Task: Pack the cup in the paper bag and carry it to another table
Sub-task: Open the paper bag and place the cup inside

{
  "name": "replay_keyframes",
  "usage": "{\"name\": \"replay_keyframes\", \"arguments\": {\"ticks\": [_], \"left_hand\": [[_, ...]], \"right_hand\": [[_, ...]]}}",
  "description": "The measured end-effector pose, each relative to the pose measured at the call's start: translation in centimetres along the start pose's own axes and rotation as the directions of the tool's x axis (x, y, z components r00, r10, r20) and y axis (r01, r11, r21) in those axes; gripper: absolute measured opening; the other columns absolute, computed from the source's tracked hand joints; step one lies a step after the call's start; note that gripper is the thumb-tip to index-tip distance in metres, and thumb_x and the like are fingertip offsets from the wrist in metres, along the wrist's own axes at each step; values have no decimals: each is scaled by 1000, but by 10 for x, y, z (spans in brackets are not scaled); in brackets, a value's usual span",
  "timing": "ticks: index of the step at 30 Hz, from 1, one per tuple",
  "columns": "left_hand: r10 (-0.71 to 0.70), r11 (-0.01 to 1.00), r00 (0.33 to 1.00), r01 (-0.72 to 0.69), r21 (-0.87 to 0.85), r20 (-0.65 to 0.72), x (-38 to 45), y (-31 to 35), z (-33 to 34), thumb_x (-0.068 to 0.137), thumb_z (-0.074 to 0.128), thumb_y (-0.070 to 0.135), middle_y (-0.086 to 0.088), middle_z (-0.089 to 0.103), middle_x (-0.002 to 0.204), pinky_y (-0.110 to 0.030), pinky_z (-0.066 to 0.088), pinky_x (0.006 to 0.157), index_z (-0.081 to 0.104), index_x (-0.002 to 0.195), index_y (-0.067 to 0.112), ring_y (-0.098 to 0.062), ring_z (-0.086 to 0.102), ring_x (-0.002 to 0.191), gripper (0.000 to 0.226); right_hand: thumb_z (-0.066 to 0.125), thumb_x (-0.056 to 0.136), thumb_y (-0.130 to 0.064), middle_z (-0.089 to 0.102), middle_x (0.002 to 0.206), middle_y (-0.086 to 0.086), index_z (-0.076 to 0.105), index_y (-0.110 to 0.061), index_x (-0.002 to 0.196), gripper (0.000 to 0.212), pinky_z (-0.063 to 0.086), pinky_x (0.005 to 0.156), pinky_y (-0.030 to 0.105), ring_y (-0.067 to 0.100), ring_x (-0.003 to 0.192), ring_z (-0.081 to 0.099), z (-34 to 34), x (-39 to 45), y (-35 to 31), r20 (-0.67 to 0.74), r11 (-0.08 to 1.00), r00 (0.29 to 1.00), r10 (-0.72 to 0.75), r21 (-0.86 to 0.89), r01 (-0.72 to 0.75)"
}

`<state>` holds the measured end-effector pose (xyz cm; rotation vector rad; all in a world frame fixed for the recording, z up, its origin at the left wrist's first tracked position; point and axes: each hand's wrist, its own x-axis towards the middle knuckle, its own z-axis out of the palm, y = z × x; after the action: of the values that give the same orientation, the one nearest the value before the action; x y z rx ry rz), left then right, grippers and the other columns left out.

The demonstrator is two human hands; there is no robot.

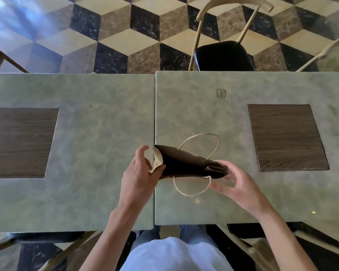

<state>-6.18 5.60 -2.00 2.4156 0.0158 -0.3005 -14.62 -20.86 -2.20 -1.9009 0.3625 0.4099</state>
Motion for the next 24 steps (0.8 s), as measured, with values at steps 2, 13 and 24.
{"name": "replay_keyframes", "arguments": {"ticks": [2,13,24], "left_hand": [[2,999,1000,-3,-40,-25,-4,-1,1,85,70,32,11,60,77,-32,46,62,40,122,23,-17,63,69,48],[232,967,972,-227,113,-35,-1,-1,-5,78,56,-6,2,52,102,-34,48,54,62,109,30,-27,55,62,47],[73,941,963,-153,302,260,11,14,-6,82,60,18,4,53,123,-35,45,63,23,145,30,-24,58,99,74]], "right_hand": [[75,69,-69,66,128,-25,55,-37,134,75,45,100,23,-2,122,59,-10,-5,-13,26,999,1000,-14,-45,15],[65,92,-27,71,77,-5,71,-24,85,10,50,67,34,17,70,65,-18,-3,-97,-125,936,966,-225,-302,179],[37,101,-12,66,131,-2,61,-24,131,40,48,100,28,15,117,62,42,38,-114,306,884,939,157,-468,4]]}}
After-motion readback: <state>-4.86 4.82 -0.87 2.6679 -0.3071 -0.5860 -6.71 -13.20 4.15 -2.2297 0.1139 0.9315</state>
